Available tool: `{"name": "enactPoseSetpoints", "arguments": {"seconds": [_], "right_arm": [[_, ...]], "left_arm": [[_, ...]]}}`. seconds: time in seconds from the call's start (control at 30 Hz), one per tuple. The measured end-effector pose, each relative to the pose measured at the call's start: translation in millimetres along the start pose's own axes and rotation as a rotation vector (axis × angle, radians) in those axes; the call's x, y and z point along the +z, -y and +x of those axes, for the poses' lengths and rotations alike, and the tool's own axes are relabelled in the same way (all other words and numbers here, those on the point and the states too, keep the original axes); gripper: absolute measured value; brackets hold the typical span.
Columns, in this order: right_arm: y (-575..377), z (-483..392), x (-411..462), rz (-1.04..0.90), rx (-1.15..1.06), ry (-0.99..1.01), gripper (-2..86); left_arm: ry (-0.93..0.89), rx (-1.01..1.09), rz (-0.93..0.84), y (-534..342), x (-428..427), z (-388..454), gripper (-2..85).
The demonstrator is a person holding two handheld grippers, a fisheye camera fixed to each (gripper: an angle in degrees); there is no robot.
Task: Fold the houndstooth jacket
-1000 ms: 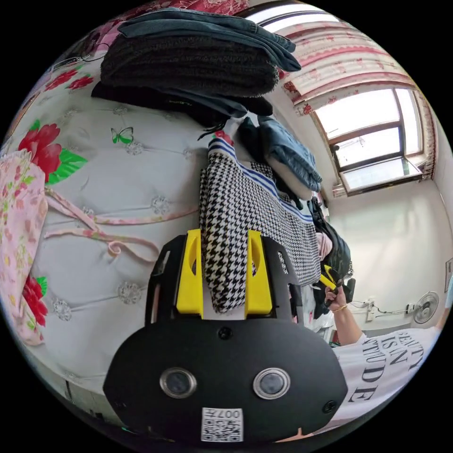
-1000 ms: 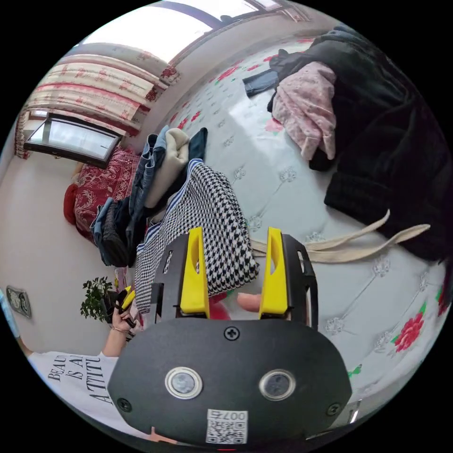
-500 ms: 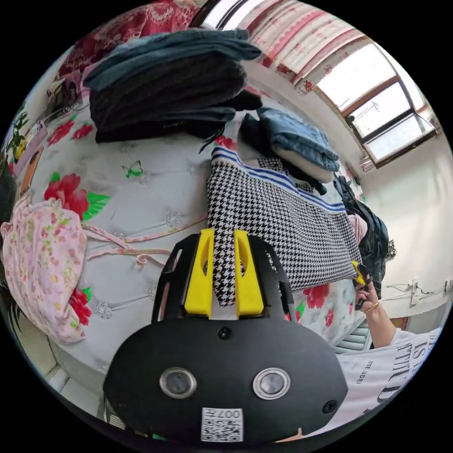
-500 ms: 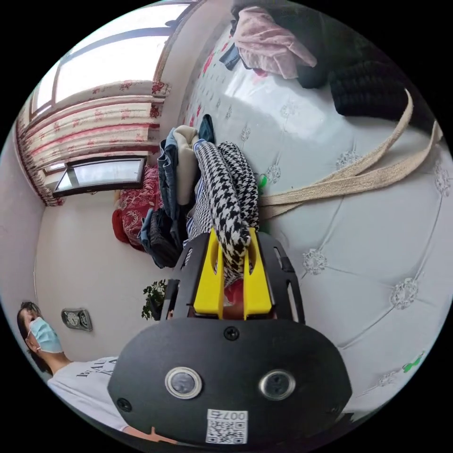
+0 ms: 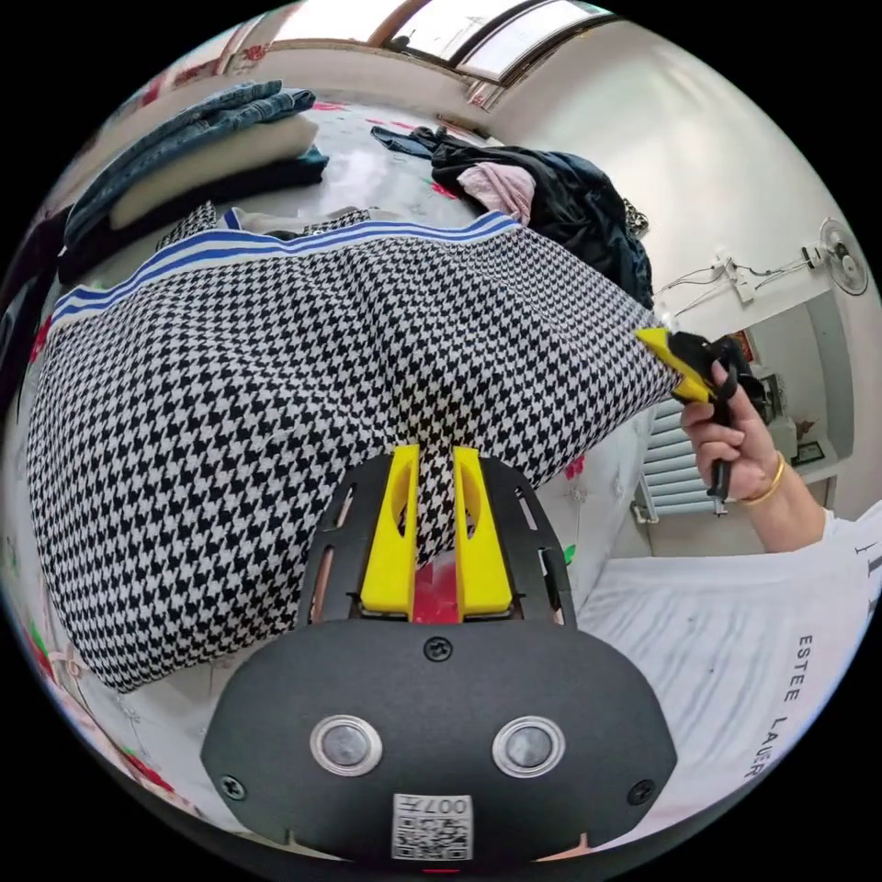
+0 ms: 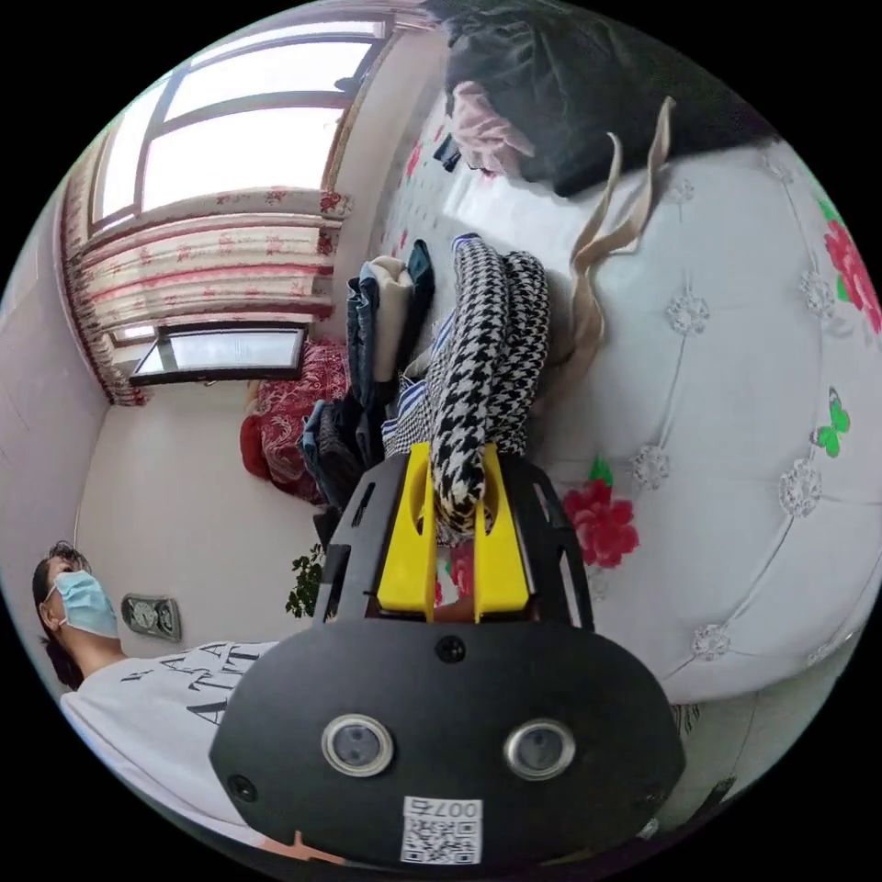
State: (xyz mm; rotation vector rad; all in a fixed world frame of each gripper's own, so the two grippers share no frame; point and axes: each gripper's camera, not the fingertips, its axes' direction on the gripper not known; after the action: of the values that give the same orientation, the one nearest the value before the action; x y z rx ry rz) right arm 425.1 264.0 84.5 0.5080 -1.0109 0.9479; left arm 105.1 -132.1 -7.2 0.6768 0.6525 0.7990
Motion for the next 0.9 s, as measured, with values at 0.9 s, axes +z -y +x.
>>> {"name": "enactPoseSetpoints", "arguments": {"seconds": [0.9], "right_arm": [[46.8,-211.2,335.4,-0.633,-0.676,-0.115,15.0]], "left_arm": [[-0.552,-0.724,0.629,-303.0,-162.4,-224.3,25.8]]}}
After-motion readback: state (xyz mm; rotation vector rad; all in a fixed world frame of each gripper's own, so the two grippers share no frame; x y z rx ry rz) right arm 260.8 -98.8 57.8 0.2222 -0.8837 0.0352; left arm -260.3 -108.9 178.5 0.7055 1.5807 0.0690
